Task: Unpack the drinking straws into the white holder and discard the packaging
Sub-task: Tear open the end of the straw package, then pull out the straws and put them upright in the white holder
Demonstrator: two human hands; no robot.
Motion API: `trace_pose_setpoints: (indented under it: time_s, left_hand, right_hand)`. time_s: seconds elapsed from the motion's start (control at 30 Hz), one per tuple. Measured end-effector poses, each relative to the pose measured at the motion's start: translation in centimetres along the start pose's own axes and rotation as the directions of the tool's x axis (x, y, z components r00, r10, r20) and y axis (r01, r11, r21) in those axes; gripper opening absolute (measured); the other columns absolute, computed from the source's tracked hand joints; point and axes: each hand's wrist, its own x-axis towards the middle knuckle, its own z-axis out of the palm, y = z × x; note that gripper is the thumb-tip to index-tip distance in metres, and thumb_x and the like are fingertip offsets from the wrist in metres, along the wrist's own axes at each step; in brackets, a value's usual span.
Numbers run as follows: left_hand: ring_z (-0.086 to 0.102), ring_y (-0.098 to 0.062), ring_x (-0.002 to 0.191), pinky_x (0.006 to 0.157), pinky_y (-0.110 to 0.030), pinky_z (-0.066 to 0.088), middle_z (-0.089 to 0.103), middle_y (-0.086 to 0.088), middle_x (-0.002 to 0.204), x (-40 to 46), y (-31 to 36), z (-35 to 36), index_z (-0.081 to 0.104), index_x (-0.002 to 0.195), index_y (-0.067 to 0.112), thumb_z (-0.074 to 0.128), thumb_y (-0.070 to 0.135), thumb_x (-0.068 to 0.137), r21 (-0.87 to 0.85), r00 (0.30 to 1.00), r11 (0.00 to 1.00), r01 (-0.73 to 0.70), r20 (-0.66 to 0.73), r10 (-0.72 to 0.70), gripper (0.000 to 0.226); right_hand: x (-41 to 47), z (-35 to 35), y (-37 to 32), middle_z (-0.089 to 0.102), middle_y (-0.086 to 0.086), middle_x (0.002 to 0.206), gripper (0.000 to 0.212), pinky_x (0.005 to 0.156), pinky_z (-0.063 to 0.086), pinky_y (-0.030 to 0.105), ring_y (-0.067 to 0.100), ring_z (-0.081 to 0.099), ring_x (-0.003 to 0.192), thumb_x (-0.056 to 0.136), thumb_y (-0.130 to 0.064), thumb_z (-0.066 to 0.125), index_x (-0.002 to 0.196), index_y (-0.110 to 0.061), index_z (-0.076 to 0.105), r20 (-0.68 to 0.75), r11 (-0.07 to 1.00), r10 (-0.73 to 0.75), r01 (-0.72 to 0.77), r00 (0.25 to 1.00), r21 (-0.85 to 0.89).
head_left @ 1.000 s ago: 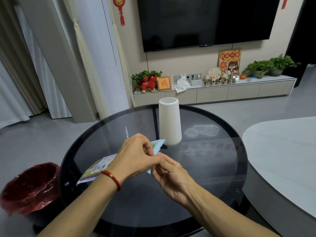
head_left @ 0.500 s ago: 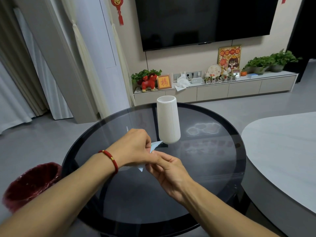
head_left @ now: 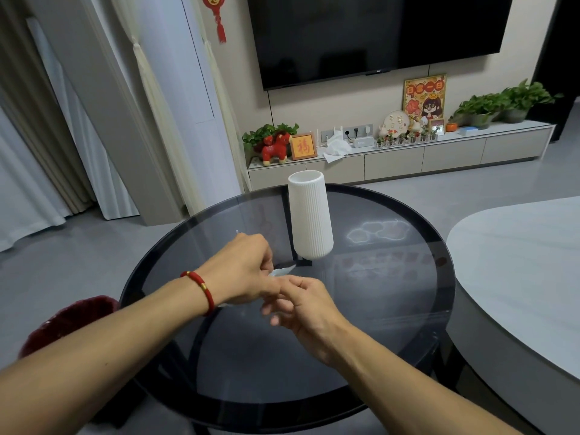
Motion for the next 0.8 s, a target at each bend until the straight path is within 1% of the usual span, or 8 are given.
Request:
trace_pose_setpoints:
  time_s: [0.1,0.3,0.43,0.5,0.57,0.63,0.73,0.8]
  left_hand:
    - [0.042,-0.018,0.054,0.046,-0.022,0.033,0.056,-0.013,0.058,-0.4,0.1,0.8,0.051,0.054,0.007,0.069,0.019,0.069,0.001,1.0,1.0,0.007,0.007,-0.007,0.026]
    - [0.059,-0.032,0.069,0.051,-0.03,0.041,0.064,-0.015,0.07,-0.6,0.3,1.9,0.049,0.057,0.008,0.06,0.012,0.07,0.031,0.997,0.999,0.008,-0.071,-0.006,0.018]
    - [0.057,-0.029,0.076,0.067,-0.043,0.049,0.061,-0.008,0.079,-1.2,-1.4,3.2,0.054,0.069,0.006,0.058,0.016,0.076,0.105,0.977,0.993,-0.048,-0.201,0.069,0.012]
    - [0.06,-0.022,0.091,0.081,-0.04,0.049,0.065,-0.002,0.091,-1.4,-2.3,4.4,0.052,0.074,0.011,0.058,0.022,0.079,0.03,0.959,0.98,-0.195,-0.202,0.197,0.014]
    - [0.052,-0.002,0.116,0.108,-0.036,0.036,0.062,0.013,0.119,-1.7,-3.0,6.0,0.053,0.092,0.017,0.065,0.041,0.081,-0.135,0.963,0.953,-0.27,-0.034,0.268,0.029]
    - [0.042,0.013,0.112,0.118,-0.035,0.019,0.045,0.028,0.129,-2.2,-3.7,7.4,0.04,0.116,0.028,0.073,0.067,0.066,-0.251,0.954,0.938,-0.238,0.12,0.274,0.071]
    - [0.026,0.006,0.133,0.122,-0.043,-0.008,0.028,0.024,0.147,-2.2,-4.4,9.0,0.008,0.148,0.042,0.073,0.082,0.051,-0.1,0.926,0.938,-0.333,0.15,0.345,0.124]
    - [0.036,-0.006,0.135,0.122,-0.038,0.001,0.039,0.013,0.145,-2.0,-4.3,10.0,0.002,0.155,0.037,0.069,0.08,0.058,-0.028,0.929,0.93,-0.367,0.035,0.368,0.125]
  right_hand:
    - [-0.2,-0.1,-0.3,0.06,0.003,0.056,0.023,0.043,0.042,0.026,0.017,0.056,0.05,0.091,-0.023,0.06,0.07,-0.014,0.06,-0.01,0.978,-0.04,0.038,0.999,-0.203]
    - [-0.3,-0.7,-0.7,0.061,0.001,0.056,0.02,0.041,0.043,0.027,0.018,0.054,0.049,0.089,-0.021,0.052,0.073,-0.012,0.061,-0.087,0.87,-0.108,0.052,0.99,-0.491]
    - [-0.7,-2.5,-0.9,0.065,0.006,0.056,0.024,0.037,0.045,0.024,0.017,0.056,0.039,0.082,-0.024,0.057,0.06,-0.016,0.053,-0.085,0.594,-0.072,-0.026,0.994,-0.804]
    - [-0.8,-3.2,-0.9,0.066,0.006,0.054,0.026,0.036,0.045,0.023,0.015,0.057,0.035,0.084,-0.025,0.057,0.06,-0.013,0.055,-0.088,0.502,-0.064,-0.044,0.994,-0.864]
    - [-0.7,-3.7,-0.9,0.066,0.005,0.053,0.03,0.037,0.046,0.023,0.013,0.056,0.033,0.086,-0.027,0.056,0.064,-0.008,0.06,-0.098,0.479,-0.067,-0.054,0.993,-0.876]
    - [-0.8,-4.0,-1.1,0.067,0.006,0.056,0.031,0.039,0.044,0.022,0.014,0.056,0.038,0.087,-0.029,0.056,0.067,-0.008,0.064,-0.106,0.496,-0.02,-0.083,0.994,-0.864]
    - [-0.9,-4.6,-1.1,0.064,0.006,0.055,0.032,0.038,0.04,0.02,0.015,0.05,0.04,0.084,-0.03,0.056,0.055,-0.019,0.063,-0.121,0.61,0.069,-0.138,0.99,-0.78]
    - [-0.9,-4.9,-1.1,0.061,0.003,0.051,0.035,0.039,0.038,0.019,0.015,0.047,0.039,0.082,-0.03,0.056,0.048,-0.021,0.059,-0.121,0.628,0.085,-0.147,0.989,-0.764]
